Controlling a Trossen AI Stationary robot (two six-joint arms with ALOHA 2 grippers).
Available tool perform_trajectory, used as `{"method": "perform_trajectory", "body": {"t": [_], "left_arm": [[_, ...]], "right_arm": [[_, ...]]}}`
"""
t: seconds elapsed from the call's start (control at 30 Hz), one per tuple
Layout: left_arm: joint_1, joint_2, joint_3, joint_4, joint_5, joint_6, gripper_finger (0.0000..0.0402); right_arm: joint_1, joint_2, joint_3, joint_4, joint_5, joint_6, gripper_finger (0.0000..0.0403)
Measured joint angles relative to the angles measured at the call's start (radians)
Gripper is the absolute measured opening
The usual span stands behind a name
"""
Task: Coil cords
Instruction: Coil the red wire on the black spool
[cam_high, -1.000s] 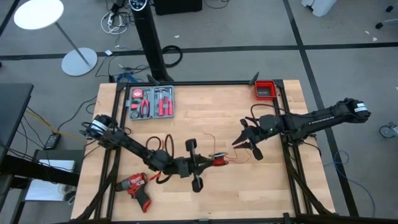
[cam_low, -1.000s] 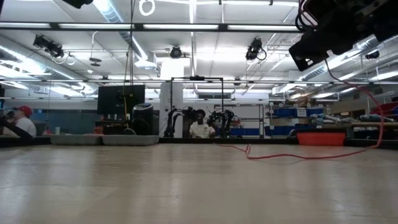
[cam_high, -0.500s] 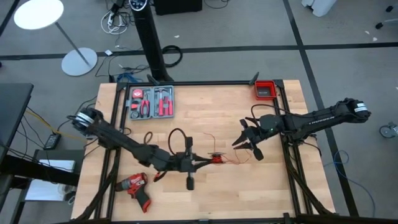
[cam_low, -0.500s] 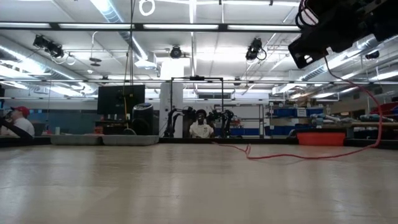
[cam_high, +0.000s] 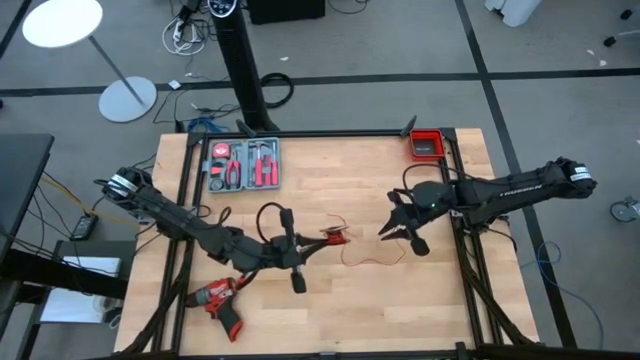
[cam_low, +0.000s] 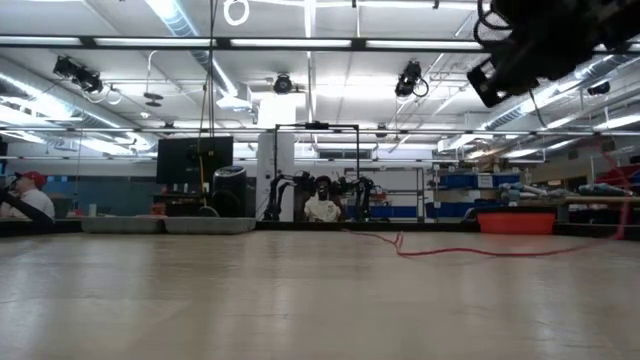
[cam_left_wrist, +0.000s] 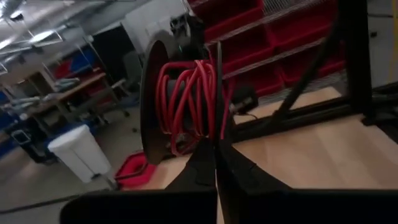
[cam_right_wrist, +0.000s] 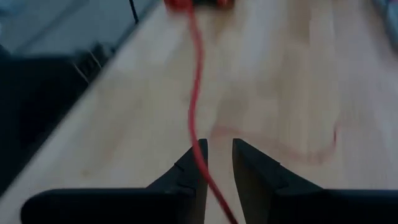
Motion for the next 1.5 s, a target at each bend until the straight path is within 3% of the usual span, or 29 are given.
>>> {"method": "perform_trajectory", "body": {"t": [0.17, 0.33, 0.47, 0.67, 0.9, 1.17, 1.5], "left_arm": [[0.003, 0.000, 0.000, 0.079, -0.003, 0.062, 0.0000], [0.005, 0.001, 0.000, 0.067, -0.003, 0.076, 0.0000], [0.011, 0.001, 0.000, 0.032, 0.023, 0.054, 0.0000], [0.048, 0.016, 0.000, -0.010, 0.109, -0.055, 0.0000], [0.089, 0.079, 0.000, -0.005, 0.128, -0.123, 0.0000], [0.130, 0.088, 0.000, -0.011, 0.208, -0.194, 0.0000], [0.137, 0.119, 0.000, 0.033, 0.225, -0.189, 0.0000]], "right_arm": [[-0.017, -0.002, 0.052, -0.235, 0.052, 0.019, 0.0073], [-0.021, -0.002, 0.154, -0.382, 0.201, 0.063, 0.0073], [0.020, -0.018, 0.196, -0.187, 0.204, 0.006, 0.0073], [0.119, 0.006, 0.163, 0.200, 0.308, -0.098, 0.0073], [0.211, 0.048, 0.114, 0.386, 0.536, -0.245, 0.0073], [0.222, 0.052, 0.111, 0.406, 0.477, -0.236, 0.0073], [0.223, 0.108, 0.111, 0.506, 0.444, -0.229, 0.0073]]}}
